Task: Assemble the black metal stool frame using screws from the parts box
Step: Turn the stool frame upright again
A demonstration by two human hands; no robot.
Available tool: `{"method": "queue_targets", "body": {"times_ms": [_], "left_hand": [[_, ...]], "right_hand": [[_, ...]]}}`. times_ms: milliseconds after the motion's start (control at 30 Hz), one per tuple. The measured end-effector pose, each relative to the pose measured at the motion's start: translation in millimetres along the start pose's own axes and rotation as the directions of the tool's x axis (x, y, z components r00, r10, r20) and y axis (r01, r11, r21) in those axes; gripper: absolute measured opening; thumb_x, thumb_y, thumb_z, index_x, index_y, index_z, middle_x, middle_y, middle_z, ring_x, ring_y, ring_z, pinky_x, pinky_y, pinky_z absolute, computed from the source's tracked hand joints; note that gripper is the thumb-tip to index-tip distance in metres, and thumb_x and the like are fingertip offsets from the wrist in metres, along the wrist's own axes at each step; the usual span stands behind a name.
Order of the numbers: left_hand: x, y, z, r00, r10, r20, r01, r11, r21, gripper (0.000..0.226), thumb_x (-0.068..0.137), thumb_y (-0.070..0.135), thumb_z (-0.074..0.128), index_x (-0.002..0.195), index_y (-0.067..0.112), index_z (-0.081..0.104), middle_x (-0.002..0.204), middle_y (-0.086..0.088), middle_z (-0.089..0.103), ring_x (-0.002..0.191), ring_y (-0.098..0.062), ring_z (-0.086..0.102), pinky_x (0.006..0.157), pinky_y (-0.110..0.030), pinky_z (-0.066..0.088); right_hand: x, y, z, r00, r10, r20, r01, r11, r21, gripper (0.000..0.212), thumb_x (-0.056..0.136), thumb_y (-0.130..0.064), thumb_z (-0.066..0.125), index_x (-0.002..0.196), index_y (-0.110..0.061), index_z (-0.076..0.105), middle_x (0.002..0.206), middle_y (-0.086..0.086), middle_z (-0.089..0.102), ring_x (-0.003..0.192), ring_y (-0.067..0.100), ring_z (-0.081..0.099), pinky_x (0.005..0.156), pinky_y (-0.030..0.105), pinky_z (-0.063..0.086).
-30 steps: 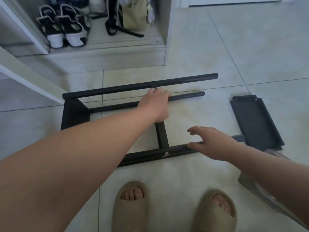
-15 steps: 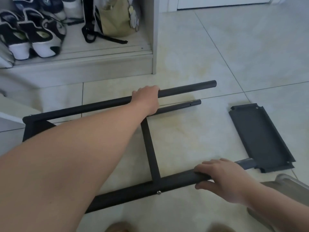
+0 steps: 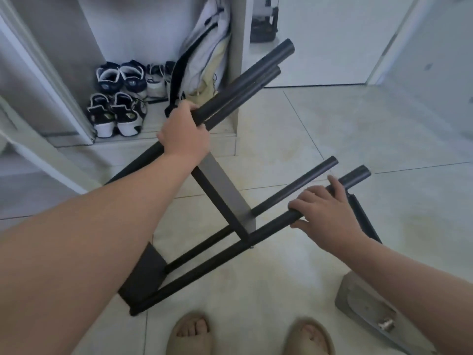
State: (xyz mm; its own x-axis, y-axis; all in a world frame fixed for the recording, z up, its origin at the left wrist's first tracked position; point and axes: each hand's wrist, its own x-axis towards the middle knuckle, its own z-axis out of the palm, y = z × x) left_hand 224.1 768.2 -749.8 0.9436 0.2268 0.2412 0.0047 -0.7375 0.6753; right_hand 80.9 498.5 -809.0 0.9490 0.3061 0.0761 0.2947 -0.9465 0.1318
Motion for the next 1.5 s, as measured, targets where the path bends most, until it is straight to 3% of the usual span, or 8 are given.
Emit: {"method": "queue_targets", "body": {"times_ms": [100,200,367,500,667,900,1100,1500], "left_hand": [[-20.1,10.6,-41.9,0.980,-0.159,-0.124,0.142,0.981,-0.131,0.016,0.090,0.033,0.064,0.105,0.027,0.062,0.104,0.007,0.066,0.102,-0.023,0.058,0.100,-0.044,0.038],[-43.1,15.3,-71.6,0.931,-0.341,-0.130,0.286,0.902,-0.322,0.030,0.083,0.049,0.070,0.097,0.023,0.064,0.089,0.007,0.066,0.092,-0.023,0.061,0.091,-0.038,0.029],[-89.5,6.7,-85.9,0.891,-0.451,-0.052,0.365,0.782,-0.505,0.026,0.085,0.048,0.071,0.083,0.024,0.062,0.069,0.008,0.056,0.073,-0.020,0.056,0.101,-0.057,0.044],[-111.2,-4.2,-85.7,0.892,-0.451,0.011,0.379,0.737,-0.560,0.025,0.088,0.040,0.070,0.076,0.023,0.057,0.065,0.007,0.050,0.067,-0.017,0.050,0.096,-0.052,0.048],[-123.4,-24.3,-88.7,0.889,-0.452,0.070,0.408,0.714,-0.570,0.024,0.090,0.035,0.069,0.076,0.021,0.055,0.066,0.005,0.049,0.063,-0.015,0.050,0.059,-0.027,0.039],[-125.5,-39.8,-97.8,0.894,-0.435,0.105,0.429,0.765,-0.480,0.019,0.094,0.038,0.064,0.091,0.021,0.056,0.083,0.000,0.058,0.070,-0.011,0.055,0.056,-0.022,0.037],[-128.7,-70.7,-106.2,0.809,-0.578,0.108,0.578,0.747,-0.327,0.043,0.097,0.048,0.058,0.126,0.017,0.052,0.116,-0.002,0.058,0.102,-0.023,0.056,0.088,-0.036,0.048],[-122.6,-81.2,-93.4,0.833,-0.534,0.146,0.552,0.778,-0.300,0.041,0.102,0.042,0.051,0.134,0.016,0.050,0.126,-0.005,0.060,0.120,-0.028,0.058,0.096,-0.039,0.048]], "right_hand": [[-3.0,-4.9,-31.8,0.984,0.063,-0.167,-0.076,0.994,-0.073,0.038,0.065,-0.028,0.095,0.095,-0.016,0.075,0.125,0.011,0.067,0.132,0.035,0.054,0.117,0.067,0.009],[-4.8,-9.0,-60.1,0.947,0.207,-0.244,-0.226,0.973,-0.050,0.042,0.078,-0.024,0.085,0.115,-0.014,0.068,0.165,0.017,0.024,0.155,0.035,0.014,0.116,0.070,0.003],[-15.0,-22.5,-89.8,0.835,0.394,-0.384,-0.246,0.892,0.379,0.056,0.086,-0.006,0.074,0.137,-0.004,0.052,0.169,0.011,0.006,0.154,0.036,0.010,0.117,0.055,0.025],[-16.2,-37.3,-106.8,0.732,0.556,-0.395,-0.089,0.652,0.753,0.059,0.087,0.000,0.069,0.136,-0.011,0.039,0.154,-0.002,0.025,0.132,0.015,0.044,0.092,0.037,0.051],[-13.2,-46.8,-107.0,0.623,0.782,-0.011,-0.176,0.154,0.972,0.042,0.094,-0.008,0.061,0.122,-0.029,0.038,0.126,-0.008,0.053,0.101,0.006,0.065,0.072,0.035,0.057],[-8.2,-52.7,-87.7,0.711,0.694,0.115,-0.345,0.201,0.917,0.027,0.097,-0.014,0.060,0.111,-0.033,0.048,0.106,-0.011,0.064,0.088,0.020,0.068,0.064,0.030,0.049],[9.3,-69.1,-80.6,0.803,0.593,0.066,-0.273,0.268,0.924,0.032,0.099,-0.011,0.058,0.114,-0.036,0.045,0.106,-0.016,0.060,0.095,0.014,0.066,0.071,0.029,0.054],[38.2,-70.7,-73.8,0.775,0.632,0.003,-0.255,0.307,0.917,0.035,0.102,-0.012,0.056,0.132,-0.029,0.051,0.099,-0.022,0.056,0.091,0.002,0.060,0.064,0.014,0.041]]}}
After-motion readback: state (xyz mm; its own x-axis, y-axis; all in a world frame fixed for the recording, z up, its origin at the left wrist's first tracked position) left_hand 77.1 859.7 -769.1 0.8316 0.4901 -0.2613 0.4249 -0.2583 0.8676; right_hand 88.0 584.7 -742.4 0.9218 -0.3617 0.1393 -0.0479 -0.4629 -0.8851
